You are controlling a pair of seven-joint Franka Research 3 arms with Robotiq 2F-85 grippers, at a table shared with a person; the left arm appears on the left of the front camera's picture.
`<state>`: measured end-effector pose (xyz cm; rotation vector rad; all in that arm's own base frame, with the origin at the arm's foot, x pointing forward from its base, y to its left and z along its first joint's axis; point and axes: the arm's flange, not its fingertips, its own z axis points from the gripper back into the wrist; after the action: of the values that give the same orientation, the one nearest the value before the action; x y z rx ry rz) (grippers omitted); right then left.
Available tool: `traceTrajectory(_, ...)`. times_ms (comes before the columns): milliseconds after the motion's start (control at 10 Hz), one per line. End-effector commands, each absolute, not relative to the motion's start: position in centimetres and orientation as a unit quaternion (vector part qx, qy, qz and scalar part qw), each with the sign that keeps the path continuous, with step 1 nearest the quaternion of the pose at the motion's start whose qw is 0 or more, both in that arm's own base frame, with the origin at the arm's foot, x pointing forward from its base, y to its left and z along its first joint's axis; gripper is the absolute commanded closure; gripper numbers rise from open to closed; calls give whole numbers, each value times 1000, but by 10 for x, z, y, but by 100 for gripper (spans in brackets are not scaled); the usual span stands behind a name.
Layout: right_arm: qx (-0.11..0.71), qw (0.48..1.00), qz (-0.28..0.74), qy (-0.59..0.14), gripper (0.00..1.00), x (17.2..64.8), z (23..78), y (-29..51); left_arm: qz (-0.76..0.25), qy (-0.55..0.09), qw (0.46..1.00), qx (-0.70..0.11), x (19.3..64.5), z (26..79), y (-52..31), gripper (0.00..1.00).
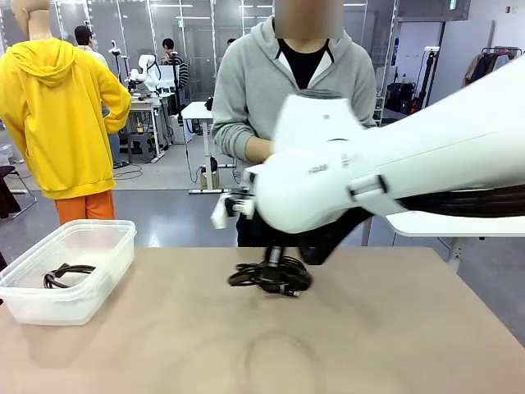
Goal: Organize and store the cables.
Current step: Place the Power Cable into the Organizing box.
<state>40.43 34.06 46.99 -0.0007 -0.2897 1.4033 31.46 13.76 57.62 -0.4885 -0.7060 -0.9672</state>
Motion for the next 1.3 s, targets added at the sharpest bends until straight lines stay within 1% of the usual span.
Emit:
traceTrajectory(0,-37,749,646,-141,84,422,463,402,-453,-333,793,-234,313,576,138,0)
traceTrajectory(100,-73,740,654,-139,84,424,458,429,-453,-333,793,-234,313,576,138,0)
traceTrajectory(200,-61,726,668,-151,84,426,450,455,-453,-333,793,-234,313,576,138,0)
traceTrajectory(300,-71,719,673,-157,84,428,440,472,-453,-333,793,-234,313,576,138,0)
traceTrajectory(400,-56,719,672,-167,84,429,429,486,-453,-333,793,-234,313,576,138,0)
traceTrajectory(500,-51,724,668,-163,84,428,414,498,-453,-333,793,-234,313,576,138,0)
traceTrajectory(800,-33,719,684,-119,84,422,374,514,-453,-333,793,-234,313,576,138,0)
traceTrajectory(1000,10,722,686,-94,84,418,354,509,-453,-333,793,-234,313,576,138,0)
traceTrajectory(1100,21,726,681,-94,74,417,351,503,-453,-333,793,-234,313,576,138,0)
traceTrajectory(1200,33,726,680,-94,59,415,352,500,-453,-333,793,-234,313,576,138,0)
